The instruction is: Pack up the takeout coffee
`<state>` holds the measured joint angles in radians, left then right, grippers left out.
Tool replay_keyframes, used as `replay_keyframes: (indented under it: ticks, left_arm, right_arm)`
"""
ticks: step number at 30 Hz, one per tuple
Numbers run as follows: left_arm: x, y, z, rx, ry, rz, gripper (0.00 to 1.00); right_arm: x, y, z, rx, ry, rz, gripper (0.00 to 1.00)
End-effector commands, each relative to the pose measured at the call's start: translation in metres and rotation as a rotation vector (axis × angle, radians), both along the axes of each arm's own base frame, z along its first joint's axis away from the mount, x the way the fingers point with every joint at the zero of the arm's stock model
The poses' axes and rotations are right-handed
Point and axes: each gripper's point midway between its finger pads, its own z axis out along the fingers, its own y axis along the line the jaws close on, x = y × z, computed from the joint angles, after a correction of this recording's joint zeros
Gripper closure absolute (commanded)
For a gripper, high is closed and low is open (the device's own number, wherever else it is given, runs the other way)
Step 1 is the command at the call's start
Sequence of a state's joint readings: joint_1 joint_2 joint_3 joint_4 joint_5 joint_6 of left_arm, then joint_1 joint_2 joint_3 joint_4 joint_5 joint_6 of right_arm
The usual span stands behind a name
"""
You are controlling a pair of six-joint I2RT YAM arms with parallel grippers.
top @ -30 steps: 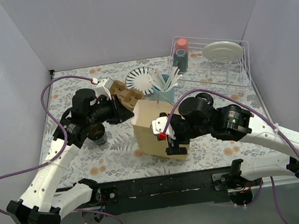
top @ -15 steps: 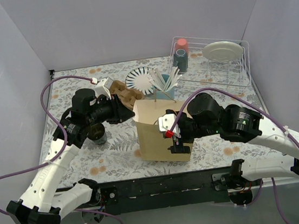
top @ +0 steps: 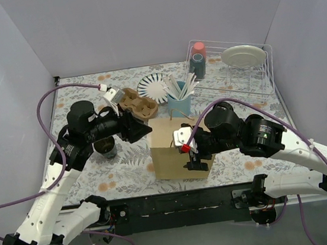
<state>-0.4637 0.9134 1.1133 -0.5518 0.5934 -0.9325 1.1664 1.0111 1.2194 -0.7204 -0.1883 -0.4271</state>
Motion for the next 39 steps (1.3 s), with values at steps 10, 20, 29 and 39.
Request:
replay_keyframes:
  ticks: [10,20,29,39]
  left_arm:
    - [-0.042,-0.05,0.021,-0.105,-0.13,-0.443,0.36]
    - [-0.061,-0.089,0.01,-0.084,-0.139,-0.524,0.35]
    - [-0.05,-0.097,0.014,-0.092,-0.187,-0.47,0.83]
    - [-0.041,-0.095,0.019,-0.107,-0.213,-0.403,1.0]
  right_arm:
    - [-0.004,0.005,0.011,0.062,0.007,0.015,0.13]
    - [-0.003,0.005,0.012,0.063,0.009,0.007,0.13]
    - [-0.009,0.004,0.009,0.06,0.03,0.025,0.13]
    - [-0.024,0.0,-0.003,0.029,0.072,0.105,0.13]
